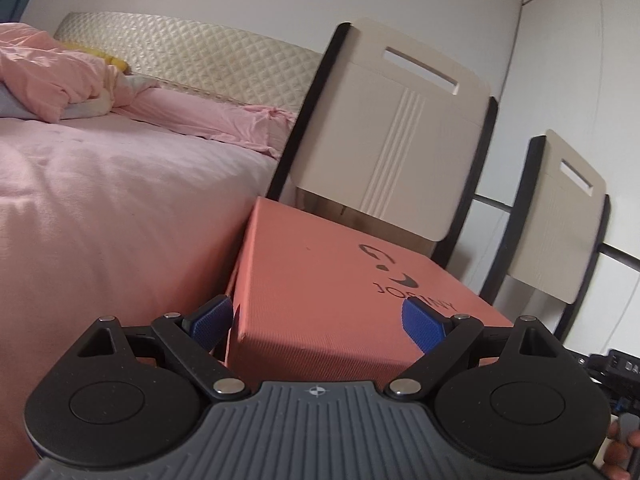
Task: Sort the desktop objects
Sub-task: 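Lower the held lid onto the box rim with both grippers, then press the lid down and open both grippers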
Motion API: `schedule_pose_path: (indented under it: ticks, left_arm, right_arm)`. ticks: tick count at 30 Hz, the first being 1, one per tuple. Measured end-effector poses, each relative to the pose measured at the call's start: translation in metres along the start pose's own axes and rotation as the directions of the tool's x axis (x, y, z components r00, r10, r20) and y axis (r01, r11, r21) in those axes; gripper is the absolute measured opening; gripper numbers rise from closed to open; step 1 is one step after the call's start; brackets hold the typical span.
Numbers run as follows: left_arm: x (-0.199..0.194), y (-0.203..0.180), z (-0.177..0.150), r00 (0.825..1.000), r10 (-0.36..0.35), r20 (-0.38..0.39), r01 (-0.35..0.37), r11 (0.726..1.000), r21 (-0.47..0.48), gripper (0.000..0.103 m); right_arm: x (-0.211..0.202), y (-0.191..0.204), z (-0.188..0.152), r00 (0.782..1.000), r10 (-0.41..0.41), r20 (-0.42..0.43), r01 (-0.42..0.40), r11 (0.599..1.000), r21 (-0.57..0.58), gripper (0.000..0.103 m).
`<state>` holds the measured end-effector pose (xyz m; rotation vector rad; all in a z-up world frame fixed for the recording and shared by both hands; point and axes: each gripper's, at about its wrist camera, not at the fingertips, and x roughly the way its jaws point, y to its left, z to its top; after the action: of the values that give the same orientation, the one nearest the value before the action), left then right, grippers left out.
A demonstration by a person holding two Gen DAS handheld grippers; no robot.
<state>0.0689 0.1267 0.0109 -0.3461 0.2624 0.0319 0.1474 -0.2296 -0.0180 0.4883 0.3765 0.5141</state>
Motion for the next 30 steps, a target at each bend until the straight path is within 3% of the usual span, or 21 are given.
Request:
schedule_pose_path:
  ticks: [5, 14, 20, 30]
  left_arm:
    - [0.005, -0.003, 0.003, 0.999, 0.040, 0.014, -0.040, 0.999, 0.020, 0.093]
    - [0.028, -0.009, 0.010, 0.994, 0.102, -0.037, -0.099, 0.991, 0.093, 0.091]
    - [0.045, -0.004, 0.008, 0.984, 0.130, -0.123, -0.115, 0.985, 0.125, 0.091]
    - [0.022, -0.021, 0.001, 0.992, 0.126, -0.013, -0.120, 0.970, 0.210, 0.092]
  right_arm:
    - [0.002, 0.008, -0.003, 1.000, -0.029, 0.012, 0.029, 0.999, -0.033, 0.055]
    - [0.020, 0.016, -0.005, 0.996, -0.087, -0.001, 0.087, 0.994, -0.061, 0.054]
    - [0.031, 0.021, -0.010, 0.992, -0.123, -0.020, 0.119, 0.984, -0.132, 0.054]
    - [0.029, 0.031, -0.006, 0.988, -0.156, 0.020, 0.157, 0.971, -0.181, 0.053]
